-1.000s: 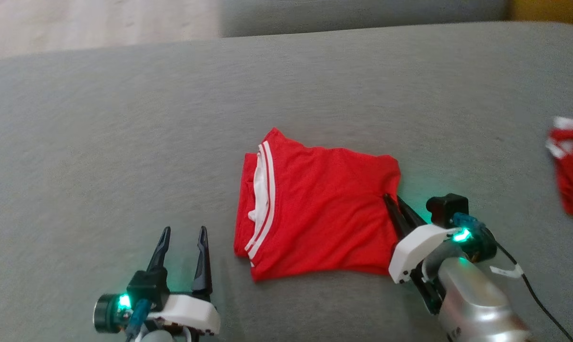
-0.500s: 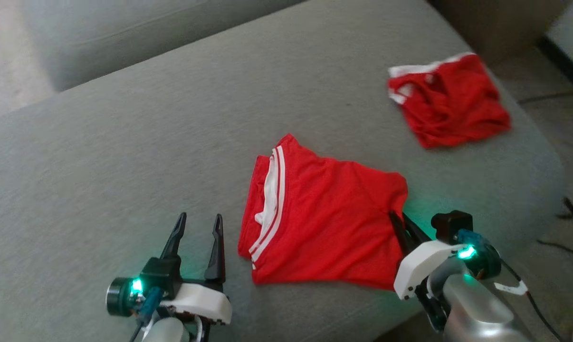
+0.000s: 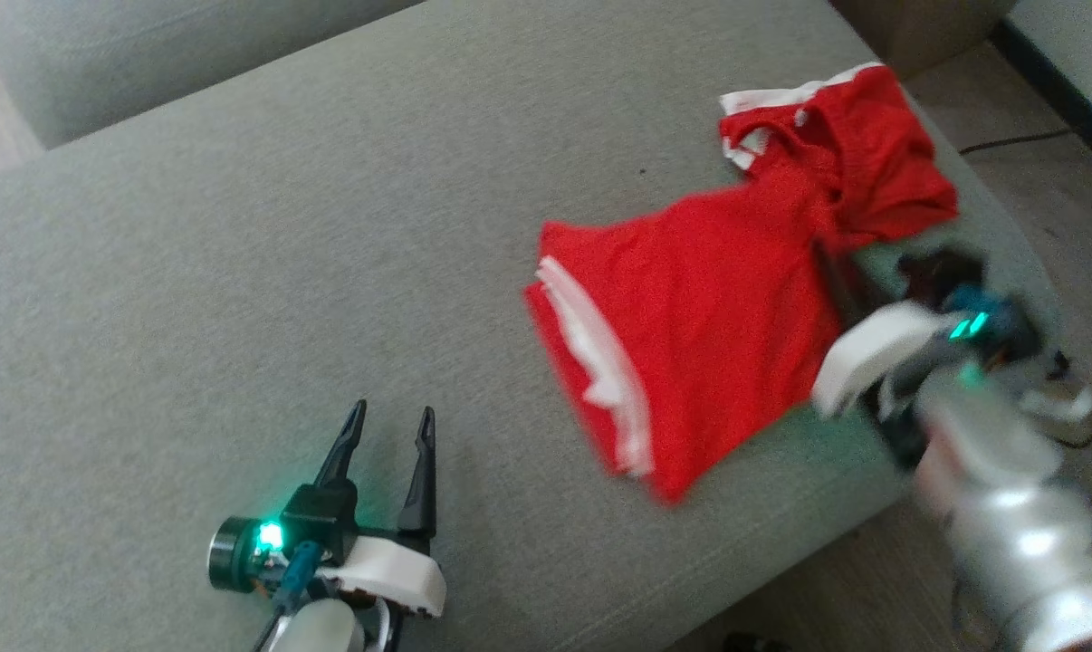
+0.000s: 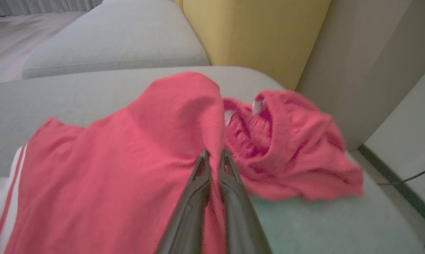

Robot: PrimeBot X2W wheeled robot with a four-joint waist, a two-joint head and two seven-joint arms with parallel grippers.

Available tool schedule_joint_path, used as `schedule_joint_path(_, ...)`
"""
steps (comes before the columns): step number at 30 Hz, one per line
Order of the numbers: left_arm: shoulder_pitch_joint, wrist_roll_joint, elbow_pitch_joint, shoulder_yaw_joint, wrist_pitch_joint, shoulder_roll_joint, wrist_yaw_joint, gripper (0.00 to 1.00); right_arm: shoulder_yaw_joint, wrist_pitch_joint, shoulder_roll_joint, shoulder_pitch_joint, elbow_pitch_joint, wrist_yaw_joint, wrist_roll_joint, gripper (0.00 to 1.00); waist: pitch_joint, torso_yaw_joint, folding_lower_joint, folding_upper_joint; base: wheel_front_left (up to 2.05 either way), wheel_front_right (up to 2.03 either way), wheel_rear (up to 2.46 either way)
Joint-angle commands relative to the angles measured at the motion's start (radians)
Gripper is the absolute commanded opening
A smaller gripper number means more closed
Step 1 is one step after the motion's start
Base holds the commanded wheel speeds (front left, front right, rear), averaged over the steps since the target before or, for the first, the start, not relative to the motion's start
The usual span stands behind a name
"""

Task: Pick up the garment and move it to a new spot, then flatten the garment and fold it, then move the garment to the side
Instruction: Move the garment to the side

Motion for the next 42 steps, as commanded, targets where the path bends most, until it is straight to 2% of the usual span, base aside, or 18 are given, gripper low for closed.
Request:
schedule_joint_path(1, -0.041, 0.011, -0.019, 0.023, -0.01, 0.003, -0.006, 1.0, -0.001, -0.007, -0.032, -0.074, -0.014, -0.001, -0.015, 0.0, 0.019, 0.026, -0.0001, 0.0, 0.0, 0.0, 0.0)
schedule_joint_path(5, -0.061, 0.022, -0.015, 0.018, -0.01, 0.003, -0.008, 1.0, -0.053, 0.001, -0.118, -0.193, 0.06, -0.001, -0.062, 0.0, 0.047, 0.068, -0.0001, 0.0, 0.0, 0.0, 0.0)
schedule_joint_path(11, -0.085, 0.033, -0.013, 0.014, -0.01, 0.003, -0.008, 1.0, -0.237, 0.0, -0.256, -0.318, 0.195, -0.001, -0.155, 0.0, 0.084, 0.126, -0.0001, 0.0, 0.0, 0.0, 0.0)
schedule_joint_path(12, -0.088, 0.035, -0.013, 0.016, -0.01, 0.003, -0.007, 1.0, -0.275, -0.002, -0.273, -0.328, 0.208, -0.001, -0.172, 0.07, 0.089, 0.132, -0.0001, 0.0, 0.0, 0.0, 0.0)
schedule_joint_path(13, -0.089, 0.036, -0.014, 0.019, -0.01, 0.003, -0.005, 1.0, -0.312, -0.003, -0.284, -0.335, 0.218, -0.001, -0.191, 0.93, 0.093, 0.136, -0.0001, 0.0, 0.0, 0.0, 0.0)
schedule_joint_path(14, -0.091, 0.038, -0.015, 0.024, -0.01, 0.003, -0.003, 1.0, -0.35, -0.004, -0.288, -0.339, 0.223, -0.001, -0.208, 1.0, 0.097, 0.14, -0.0001, 0.0, 0.0, 0.0, 0.0)
schedule_joint_path(17, -0.094, 0.039, -0.02, 0.045, -0.01, 0.003, 0.005, 1.0, -0.44, -0.006, -0.269, -0.33, 0.193, -0.001, -0.26, 1.0, 0.101, 0.144, -0.0001, 0.0, 0.0, 0.0, 0.0)
schedule_joint_path(19, -0.096, 0.042, -0.022, 0.059, -0.01, 0.003, 0.006, 1.0, -0.487, -0.006, -0.232, -0.307, 0.147, -0.001, -0.29, 1.0, 0.1, 0.143, -0.0001, 0.0, 0.0, 0.0, 0.0)
schedule_joint_path(21, -0.095, 0.045, -0.025, 0.07, -0.01, 0.003, 0.006, 1.0, -0.517, -0.006, -0.186, -0.279, 0.091, -0.001, -0.313, 1.0, 0.098, 0.141, -0.0001, 0.0, 0.0, 0.0, 0.0)
schedule_joint_path(22, -0.095, 0.045, -0.025, 0.07, -0.01, 0.003, 0.006, 1.0, -0.517, -0.006, -0.186, -0.279, 0.091, -0.001, -0.313, 1.0, 0.098, 0.141, -0.0001, 0.0, 0.0, 0.0, 0.0)
schedule_joint_path(24, -0.095, 0.048, -0.028, 0.081, -0.01, 0.003, 0.006, 1.0, -0.527, -0.006, -0.131, -0.248, 0.029, -0.001, -0.322, 1.0, 0.094, 0.14, -0.0001, 0.0, 0.0, 0.0, 0.0)
schedule_joint_path(28, -0.092, 0.056, -0.038, 0.105, -0.01, 0.003, 0.017, 1.0, -0.499, -0.006, -0.024, -0.167, -0.107, -0.001, -0.307, 1.0, 0.084, 0.145, -0.0001, 0.0, 0.0, 0.0, 0.0)
schedule_joint_path(31, -0.089, 0.043, -0.049, 0.131, -0.01, 0.003, 0.028, 1.0, -0.451, -0.006, 0.033, -0.093, -0.193, -0.001, -0.275, 1.0, 0.075, 0.165, -0.0001, 0.0, 0.0, 0.0, 0.0)
schedule_joint_path(37, -0.077, 0.043, -0.068, 0.153, -0.01, 0.003, 0.038, 1.0, -0.355, -0.007, 0.081, 0.055, -0.322, -0.001, -0.205, 1.0, 0.051, 0.24, -0.0001, 0.0, 0.0, 0.0, 0.0)
schedule_joint_path(42, -0.046, 0.024, -0.082, 0.171, -0.01, 0.003, 0.056, 1.0, -0.319, -0.007, 0.096, 0.155, -0.354, -0.001, -0.167, 1.0, 0.027, 0.312, -0.0001, 0.0, 0.0, 0.0, 0.0)
